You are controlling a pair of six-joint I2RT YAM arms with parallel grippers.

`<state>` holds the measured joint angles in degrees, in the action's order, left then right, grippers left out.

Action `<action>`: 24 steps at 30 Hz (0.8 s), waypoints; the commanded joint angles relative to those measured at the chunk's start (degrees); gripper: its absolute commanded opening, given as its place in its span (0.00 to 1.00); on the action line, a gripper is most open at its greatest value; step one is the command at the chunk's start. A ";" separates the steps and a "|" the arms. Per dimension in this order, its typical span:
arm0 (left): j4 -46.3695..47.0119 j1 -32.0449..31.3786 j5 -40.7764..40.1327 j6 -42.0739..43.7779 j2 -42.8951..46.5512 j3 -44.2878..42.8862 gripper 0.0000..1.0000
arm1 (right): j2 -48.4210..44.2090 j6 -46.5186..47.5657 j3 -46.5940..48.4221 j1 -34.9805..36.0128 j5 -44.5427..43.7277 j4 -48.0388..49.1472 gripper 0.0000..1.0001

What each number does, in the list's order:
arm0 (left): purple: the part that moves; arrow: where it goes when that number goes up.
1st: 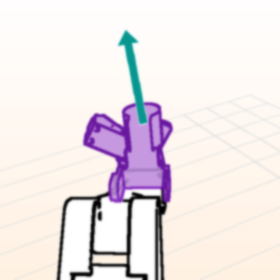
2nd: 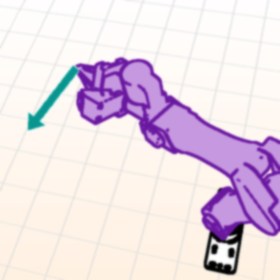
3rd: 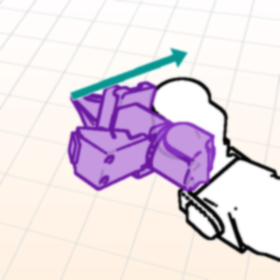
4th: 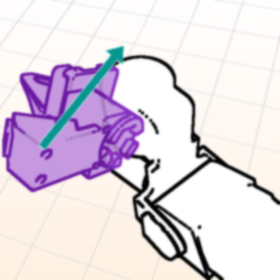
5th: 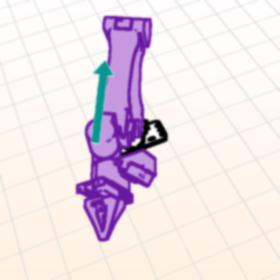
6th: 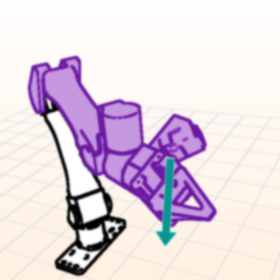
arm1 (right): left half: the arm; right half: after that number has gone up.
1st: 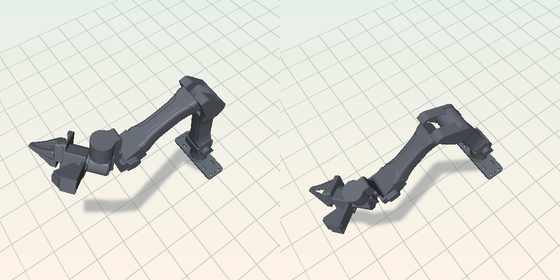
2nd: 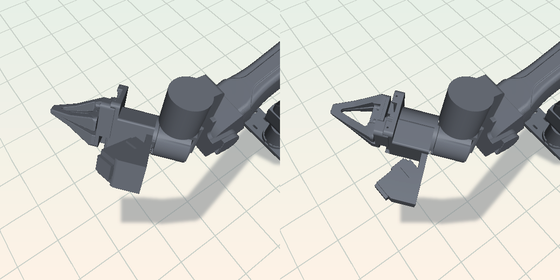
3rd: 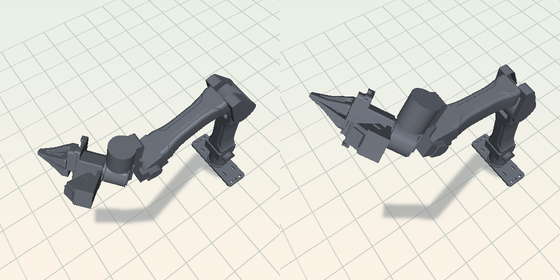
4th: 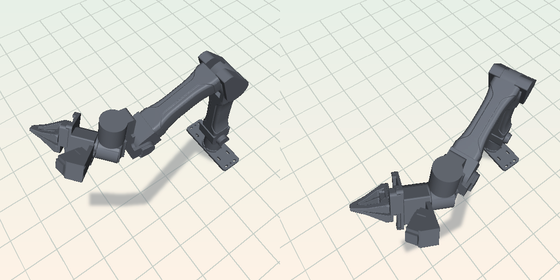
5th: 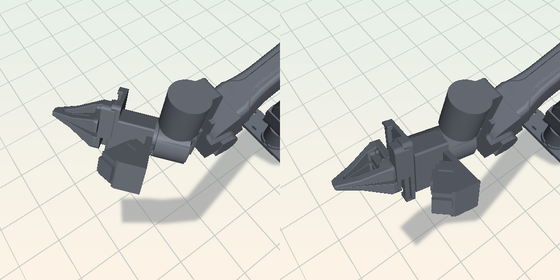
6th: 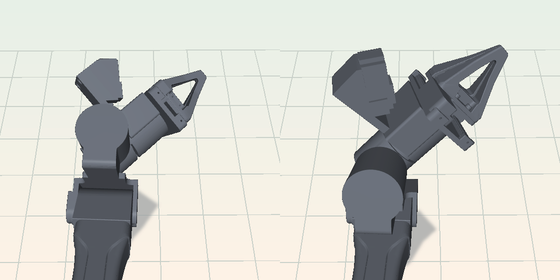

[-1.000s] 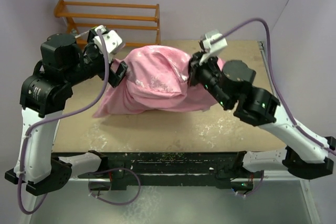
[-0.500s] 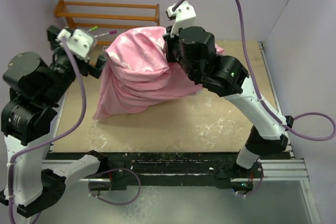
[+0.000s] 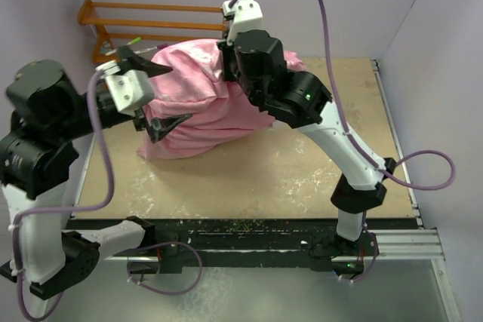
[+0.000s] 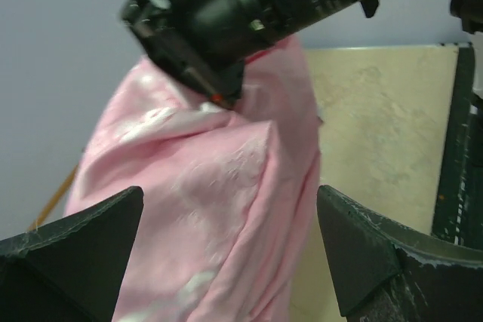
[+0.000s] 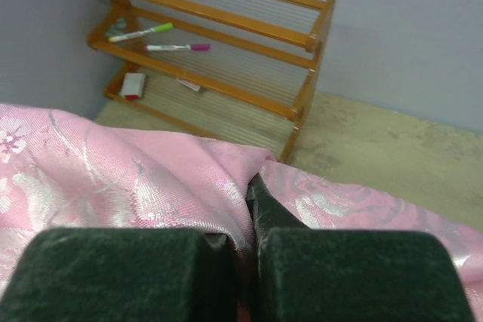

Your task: Remove the pillowcase from the pillow

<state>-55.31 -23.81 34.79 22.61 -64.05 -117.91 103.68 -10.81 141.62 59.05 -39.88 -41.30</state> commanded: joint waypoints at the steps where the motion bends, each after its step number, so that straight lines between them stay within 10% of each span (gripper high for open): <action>1: -5.74 -0.12 8.51 5.89 -3.11 0.44 0.99 | 6.05 -5.36 8.42 -0.42 7.23 4.14 0.00; 18: 10.64 -0.09 -19.09 24.27 4.20 26.52 0.99 | -3.16 -10.56 -5.93 -0.50 34.91 20.29 0.00; 24: 12.11 -0.11 -20.83 20.19 2.15 25.18 0.27 | -10.12 -13.62 -15.61 -2.98 42.07 25.31 0.07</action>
<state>-48.10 -24.03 17.85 44.64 -60.10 -91.64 100.40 -20.71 128.57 57.49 -6.76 -26.30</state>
